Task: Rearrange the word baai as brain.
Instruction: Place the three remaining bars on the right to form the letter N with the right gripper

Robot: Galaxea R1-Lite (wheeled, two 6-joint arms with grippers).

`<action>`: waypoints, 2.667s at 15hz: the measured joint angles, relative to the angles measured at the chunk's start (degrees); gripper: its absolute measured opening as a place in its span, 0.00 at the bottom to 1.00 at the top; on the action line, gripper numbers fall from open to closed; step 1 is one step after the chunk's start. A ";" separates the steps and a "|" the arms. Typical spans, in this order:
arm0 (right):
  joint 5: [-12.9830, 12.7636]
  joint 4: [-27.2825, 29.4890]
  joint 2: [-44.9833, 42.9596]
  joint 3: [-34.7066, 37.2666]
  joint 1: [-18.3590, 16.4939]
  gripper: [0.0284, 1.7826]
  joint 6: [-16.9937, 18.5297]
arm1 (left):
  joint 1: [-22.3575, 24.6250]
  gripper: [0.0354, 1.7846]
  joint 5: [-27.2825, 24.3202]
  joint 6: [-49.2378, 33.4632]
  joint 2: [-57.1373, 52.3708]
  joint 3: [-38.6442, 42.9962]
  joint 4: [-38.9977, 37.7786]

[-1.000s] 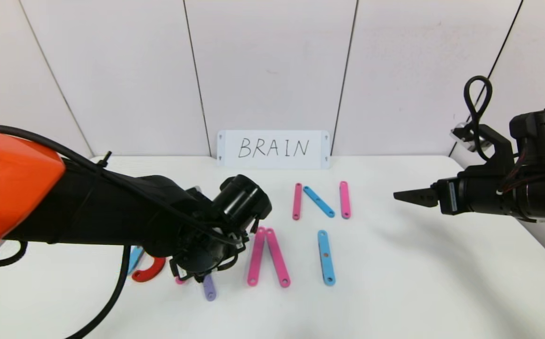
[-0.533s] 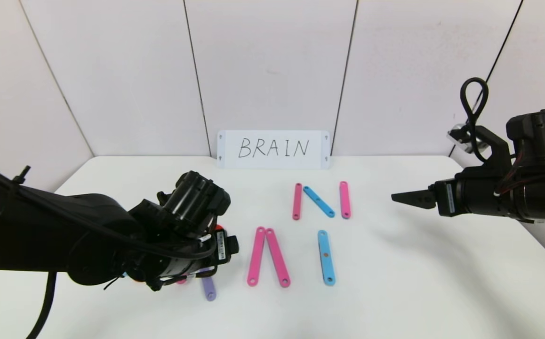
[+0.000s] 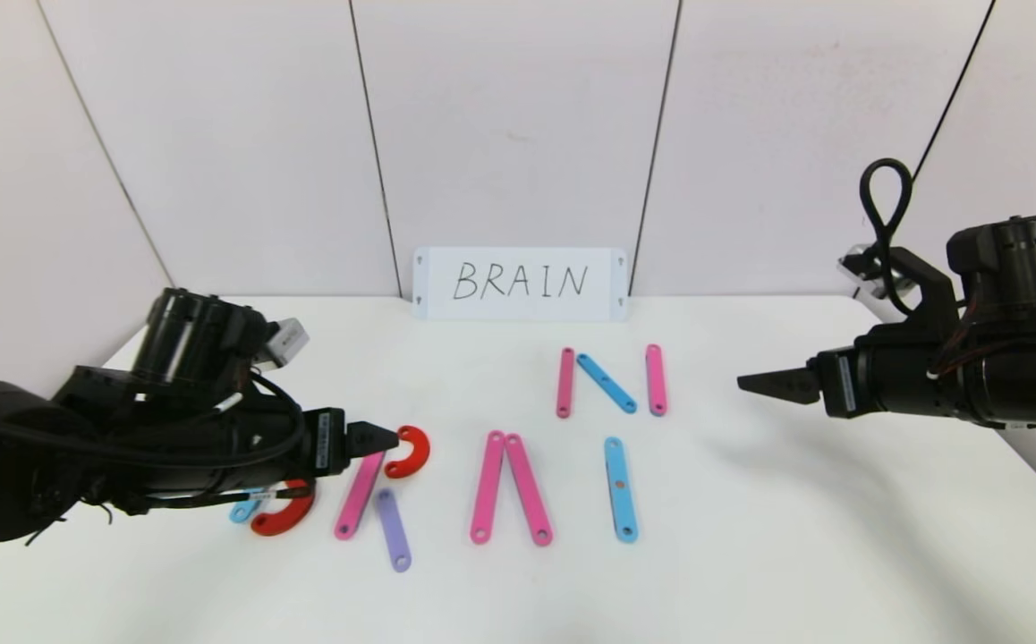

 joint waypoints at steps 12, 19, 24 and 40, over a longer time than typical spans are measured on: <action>-7.57 0.88 2.18 -5.95 12.50 0.98 6.18 | 15.19 0.97 -17.60 3.96 -6.30 1.12 -3.74; -19.83 1.55 9.65 -13.81 21.96 0.98 11.36 | 16.80 0.97 -19.29 3.83 -8.24 0.88 -3.39; -28.84 2.35 18.18 -20.48 28.15 0.98 14.37 | 16.80 0.97 -19.13 3.78 -9.67 0.99 -3.30; -32.70 5.35 39.58 -40.11 29.17 0.98 19.83 | 16.69 0.97 -19.19 3.94 -9.36 1.56 -3.33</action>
